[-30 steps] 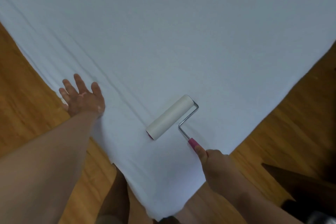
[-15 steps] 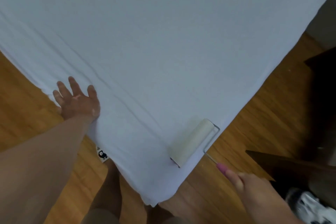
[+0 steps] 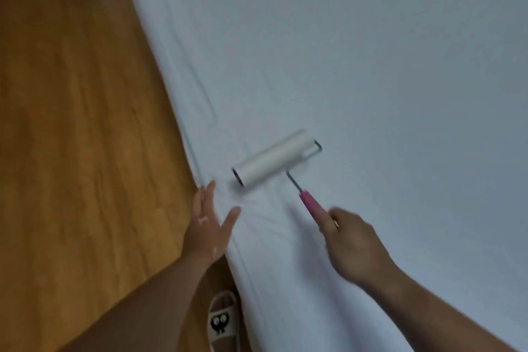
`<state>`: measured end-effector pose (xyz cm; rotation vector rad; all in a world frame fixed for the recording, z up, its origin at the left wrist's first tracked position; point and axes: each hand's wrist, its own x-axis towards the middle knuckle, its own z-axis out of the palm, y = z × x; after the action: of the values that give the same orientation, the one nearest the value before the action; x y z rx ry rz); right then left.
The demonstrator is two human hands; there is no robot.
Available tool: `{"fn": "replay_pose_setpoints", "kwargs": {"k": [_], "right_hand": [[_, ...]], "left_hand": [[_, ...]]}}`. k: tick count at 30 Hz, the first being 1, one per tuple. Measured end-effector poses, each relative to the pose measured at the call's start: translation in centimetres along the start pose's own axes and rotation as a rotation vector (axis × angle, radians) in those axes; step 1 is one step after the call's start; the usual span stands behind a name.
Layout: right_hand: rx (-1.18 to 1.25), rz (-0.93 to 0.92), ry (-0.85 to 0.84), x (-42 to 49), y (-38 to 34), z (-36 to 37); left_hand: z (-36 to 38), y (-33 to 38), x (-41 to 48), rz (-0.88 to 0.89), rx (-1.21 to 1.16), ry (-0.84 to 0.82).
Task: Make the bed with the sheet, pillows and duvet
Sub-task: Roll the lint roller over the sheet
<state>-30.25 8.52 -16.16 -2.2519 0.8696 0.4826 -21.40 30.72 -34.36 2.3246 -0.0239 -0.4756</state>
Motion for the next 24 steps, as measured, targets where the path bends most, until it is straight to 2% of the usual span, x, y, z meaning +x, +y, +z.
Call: {"fn": "replay_pose_setpoints", "kwargs": {"k": [3, 5, 10, 14, 20, 24], "right_hand": [[0.052, -0.131, -0.007, 9.4, -9.2, 2.3], [-0.013, -0.203, -0.03, 14.3, -14.3, 3.3], [-0.218, -0.256, -0.057, 20.6, -21.2, 5.2], [-0.388, -0.267, -0.199, 19.5, -19.3, 6.8], [-0.532, -0.251, -0.223, 14.4, -10.7, 6.7], [-0.54, -0.24, -0.218, 11.0, -6.2, 7.0]], "left_hand": [[-0.6, -1.5, 2.2, 0.088, -0.024, -0.053], [-0.8, -2.1, 3.2, 0.11, -0.019, -0.045], [-0.7, -1.8, 3.9, 0.14, 0.03, 0.0], [-0.8, -1.5, 3.6, 0.11, -0.055, -0.017], [-0.9, -1.5, 1.9, -0.028, -0.106, -0.117], [-0.7, -1.4, -0.1, -0.037, -0.11, -0.155]]}}
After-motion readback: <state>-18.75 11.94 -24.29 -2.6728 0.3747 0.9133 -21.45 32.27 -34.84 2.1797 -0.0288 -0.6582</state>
